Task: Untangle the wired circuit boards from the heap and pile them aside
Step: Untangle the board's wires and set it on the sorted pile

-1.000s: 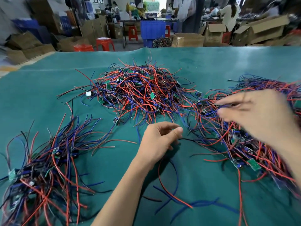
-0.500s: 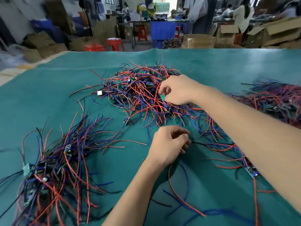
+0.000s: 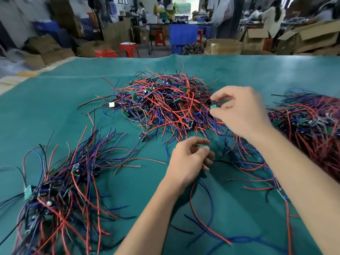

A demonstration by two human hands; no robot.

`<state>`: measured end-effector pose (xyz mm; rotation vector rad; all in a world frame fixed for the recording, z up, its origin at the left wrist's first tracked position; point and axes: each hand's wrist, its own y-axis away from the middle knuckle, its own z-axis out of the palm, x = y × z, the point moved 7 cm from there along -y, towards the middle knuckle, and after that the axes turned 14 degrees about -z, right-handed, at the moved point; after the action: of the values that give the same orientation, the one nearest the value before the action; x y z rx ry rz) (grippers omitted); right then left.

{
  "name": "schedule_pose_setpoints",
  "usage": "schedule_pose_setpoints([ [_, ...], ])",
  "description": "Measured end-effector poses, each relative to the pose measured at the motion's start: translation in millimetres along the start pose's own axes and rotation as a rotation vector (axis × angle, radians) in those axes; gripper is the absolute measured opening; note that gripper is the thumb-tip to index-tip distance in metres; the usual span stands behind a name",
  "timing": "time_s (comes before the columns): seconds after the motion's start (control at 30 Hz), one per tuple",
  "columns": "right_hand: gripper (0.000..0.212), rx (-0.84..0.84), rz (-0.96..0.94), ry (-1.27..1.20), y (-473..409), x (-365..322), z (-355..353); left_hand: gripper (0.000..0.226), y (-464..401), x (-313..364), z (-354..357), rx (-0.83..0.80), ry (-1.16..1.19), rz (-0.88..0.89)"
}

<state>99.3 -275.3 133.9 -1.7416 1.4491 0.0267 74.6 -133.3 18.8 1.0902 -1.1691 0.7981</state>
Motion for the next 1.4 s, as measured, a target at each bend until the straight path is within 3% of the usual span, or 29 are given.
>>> schedule_pose_setpoints([
  [0.17,0.041,0.125,-0.146,-0.127,86,-20,0,0.027,4,6,3,-0.11,0.173,-0.018],
  [0.27,0.049,0.142,-0.133,-0.17,108,-19,16,0.034,4,5,2,-0.128,0.208,-0.013],
  [0.47,0.028,0.246,-0.151,-0.222,116,-19,14,0.015,5,6,-5,-0.085,0.283,0.03],
  [0.57,0.012,0.21,0.026,-0.228,115,1,14,0.018,6,11,-7,-0.132,0.352,0.05],
  [0.73,0.016,0.092,0.224,-0.506,115,16,32,0.013,12,13,-1,-0.239,0.389,0.078],
  [0.9,0.01,0.164,0.291,-0.701,114,26,34,0.023,11,11,-2,-0.168,0.278,0.104],
  [1.07,0.011,0.202,0.375,-0.923,113,30,35,0.041,8,11,3,-0.288,0.391,0.015],
  [1.13,0.003,0.217,0.463,-1.088,113,35,36,0.035,6,9,2,-0.282,0.414,-0.009],
  [1.17,0.014,0.21,0.482,-1.131,113,38,37,0.029,6,9,3,-0.26,0.405,-0.021],
  [1.23,0.032,0.152,0.469,-1.103,112,37,37,0.014,7,5,7,-0.245,0.397,-0.093],
  [1.3,0.035,0.088,0.397,-1.046,111,31,38,0.03,9,0,12,-0.28,0.354,-0.177],
  [1.4,0.032,0.058,0.355,-0.987,111,27,37,0.028,14,-1,17,-0.392,0.205,-0.154],
])
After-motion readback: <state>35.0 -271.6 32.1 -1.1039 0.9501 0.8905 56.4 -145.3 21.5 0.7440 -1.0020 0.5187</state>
